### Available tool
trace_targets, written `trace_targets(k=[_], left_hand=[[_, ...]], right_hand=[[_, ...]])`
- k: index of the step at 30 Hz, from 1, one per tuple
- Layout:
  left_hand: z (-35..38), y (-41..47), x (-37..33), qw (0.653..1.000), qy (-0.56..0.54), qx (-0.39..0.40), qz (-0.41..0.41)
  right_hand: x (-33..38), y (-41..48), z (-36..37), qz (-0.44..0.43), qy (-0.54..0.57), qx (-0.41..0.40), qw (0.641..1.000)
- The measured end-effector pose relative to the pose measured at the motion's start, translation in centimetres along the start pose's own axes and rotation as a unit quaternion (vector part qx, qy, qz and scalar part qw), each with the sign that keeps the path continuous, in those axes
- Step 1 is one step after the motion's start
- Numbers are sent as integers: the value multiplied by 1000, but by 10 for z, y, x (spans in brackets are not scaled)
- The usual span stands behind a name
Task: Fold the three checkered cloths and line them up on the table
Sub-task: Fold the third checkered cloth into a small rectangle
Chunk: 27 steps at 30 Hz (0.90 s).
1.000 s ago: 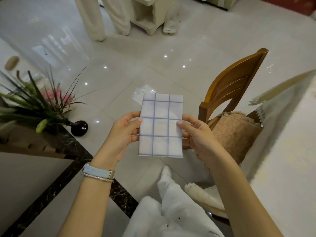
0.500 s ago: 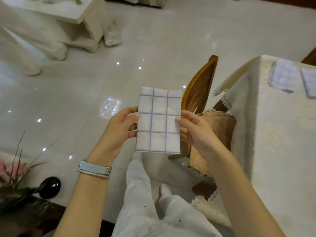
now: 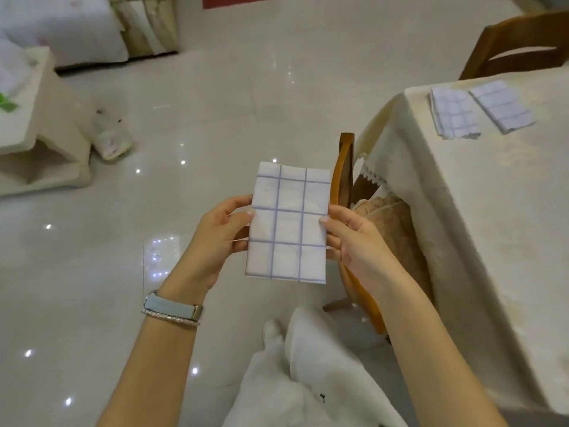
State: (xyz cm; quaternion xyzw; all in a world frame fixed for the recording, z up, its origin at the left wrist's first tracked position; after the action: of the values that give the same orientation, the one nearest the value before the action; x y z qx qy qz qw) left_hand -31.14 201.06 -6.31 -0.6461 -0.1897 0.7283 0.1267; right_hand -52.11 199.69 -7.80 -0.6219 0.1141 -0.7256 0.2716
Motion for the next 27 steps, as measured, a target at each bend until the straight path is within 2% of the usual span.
trace_targets(k=[12,20,27], left_hand=[[0,151,-72,996,42,76,-6],[42,268,-148,989,75,130,5],[95,348,-193,977,98,189,2]], right_hand=[[62,111,-3,-39,28,-67,997],[139,200,-36,-56,48,-124,990],[190,243,-81,-72,72,-179,978]])
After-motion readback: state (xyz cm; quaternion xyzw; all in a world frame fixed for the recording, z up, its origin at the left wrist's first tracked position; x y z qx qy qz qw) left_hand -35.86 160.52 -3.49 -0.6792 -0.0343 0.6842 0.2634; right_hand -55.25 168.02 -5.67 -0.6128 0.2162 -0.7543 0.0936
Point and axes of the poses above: each hand's wrist, its own y-axis towards the middle knuckle, its own z-axis out of the palm, x = y × z, the point moved 7 cm from there along y, towards the middle knuckle, and after that the axes turned 4 degrees about -y, right-handed, at the moved point
